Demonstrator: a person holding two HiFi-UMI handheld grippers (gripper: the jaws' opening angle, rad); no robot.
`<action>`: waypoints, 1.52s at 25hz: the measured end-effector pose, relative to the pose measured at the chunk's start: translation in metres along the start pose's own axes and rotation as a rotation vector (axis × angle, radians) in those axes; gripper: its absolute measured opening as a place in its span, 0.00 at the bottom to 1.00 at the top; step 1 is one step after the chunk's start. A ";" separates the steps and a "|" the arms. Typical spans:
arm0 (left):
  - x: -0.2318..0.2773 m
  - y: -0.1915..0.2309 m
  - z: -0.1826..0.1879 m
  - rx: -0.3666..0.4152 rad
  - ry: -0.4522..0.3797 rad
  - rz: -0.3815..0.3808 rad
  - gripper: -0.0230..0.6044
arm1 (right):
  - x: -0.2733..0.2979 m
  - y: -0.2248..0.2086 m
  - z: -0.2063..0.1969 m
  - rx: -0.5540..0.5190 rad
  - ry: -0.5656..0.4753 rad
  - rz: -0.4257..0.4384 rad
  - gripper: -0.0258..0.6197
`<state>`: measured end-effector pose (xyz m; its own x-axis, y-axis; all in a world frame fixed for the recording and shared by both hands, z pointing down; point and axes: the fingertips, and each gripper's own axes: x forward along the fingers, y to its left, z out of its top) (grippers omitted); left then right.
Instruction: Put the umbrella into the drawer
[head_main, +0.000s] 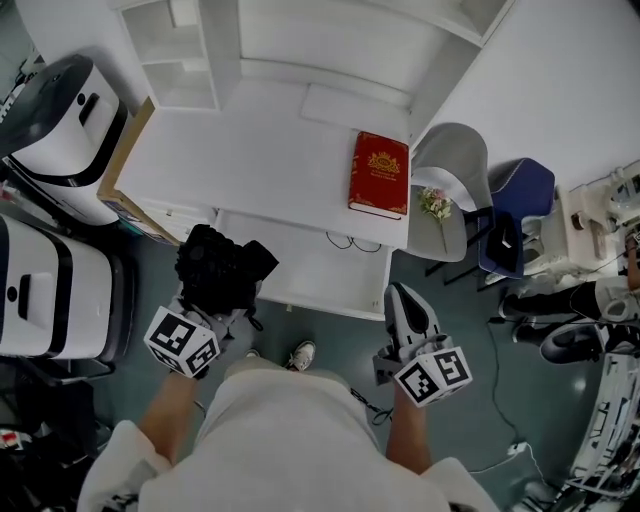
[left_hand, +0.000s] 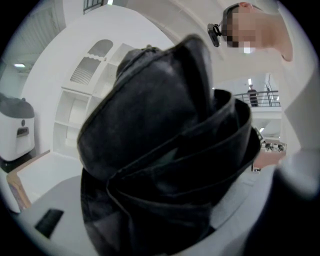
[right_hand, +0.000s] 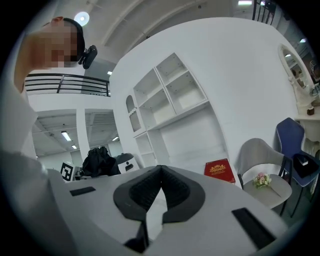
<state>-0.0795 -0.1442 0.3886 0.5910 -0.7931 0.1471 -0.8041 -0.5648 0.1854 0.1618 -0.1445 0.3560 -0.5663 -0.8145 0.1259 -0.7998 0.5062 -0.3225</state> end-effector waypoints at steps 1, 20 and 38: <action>0.004 0.003 0.001 0.029 0.017 0.001 0.49 | 0.005 -0.001 0.000 -0.002 0.006 0.011 0.04; 0.108 0.026 -0.144 0.491 0.568 -0.191 0.49 | -0.005 -0.007 -0.038 0.014 0.088 0.006 0.04; 0.186 0.018 -0.291 0.715 0.964 -0.408 0.49 | -0.030 -0.040 -0.065 0.044 0.150 -0.068 0.04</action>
<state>0.0342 -0.2354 0.7020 0.3682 -0.2156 0.9044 -0.2300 -0.9636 -0.1361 0.1981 -0.1221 0.4267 -0.5373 -0.7934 0.2861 -0.8295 0.4358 -0.3491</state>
